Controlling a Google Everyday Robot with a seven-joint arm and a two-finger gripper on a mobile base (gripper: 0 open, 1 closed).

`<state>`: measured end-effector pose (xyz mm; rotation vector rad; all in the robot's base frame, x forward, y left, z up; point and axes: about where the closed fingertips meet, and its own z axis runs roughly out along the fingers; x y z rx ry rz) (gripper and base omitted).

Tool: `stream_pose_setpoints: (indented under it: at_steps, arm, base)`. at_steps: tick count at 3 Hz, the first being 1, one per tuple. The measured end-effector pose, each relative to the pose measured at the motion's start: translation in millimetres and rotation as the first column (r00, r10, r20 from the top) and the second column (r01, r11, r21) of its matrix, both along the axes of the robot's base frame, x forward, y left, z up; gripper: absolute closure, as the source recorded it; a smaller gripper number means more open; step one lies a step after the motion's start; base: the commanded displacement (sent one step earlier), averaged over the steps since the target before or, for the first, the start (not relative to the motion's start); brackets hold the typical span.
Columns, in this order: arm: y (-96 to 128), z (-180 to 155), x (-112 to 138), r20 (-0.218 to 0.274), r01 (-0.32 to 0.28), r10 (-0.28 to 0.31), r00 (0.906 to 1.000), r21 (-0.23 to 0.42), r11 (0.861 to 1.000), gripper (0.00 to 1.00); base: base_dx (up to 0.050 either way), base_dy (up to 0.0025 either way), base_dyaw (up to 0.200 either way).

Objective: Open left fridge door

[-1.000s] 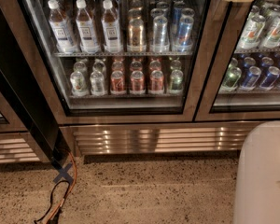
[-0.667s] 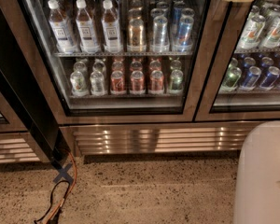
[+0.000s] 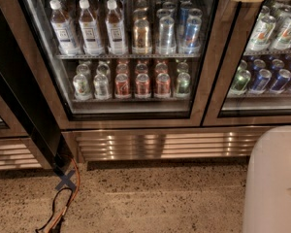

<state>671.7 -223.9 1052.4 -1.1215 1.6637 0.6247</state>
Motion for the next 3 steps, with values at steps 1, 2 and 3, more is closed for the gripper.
stream_pose_setpoints:
  at_steps: [1, 2, 3]
  arm:
    - [0.2, 0.1, 0.2, 0.0, 0.0, 0.0, 1.0, 0.0, 1.0, 1.0]
    - [0.2, 0.1, 0.2, 0.0, 0.0, 0.0, 1.0, 0.0, 1.0, 1.0]
    - [0.1, -0.1, 0.4, 0.0, 0.0, 0.0, 1.0, 0.0, 1.0, 1.0]
  base:
    - [0.0, 0.0, 0.0]
    - [0.0, 0.0, 0.0]
    - [0.0, 0.0, 0.0]
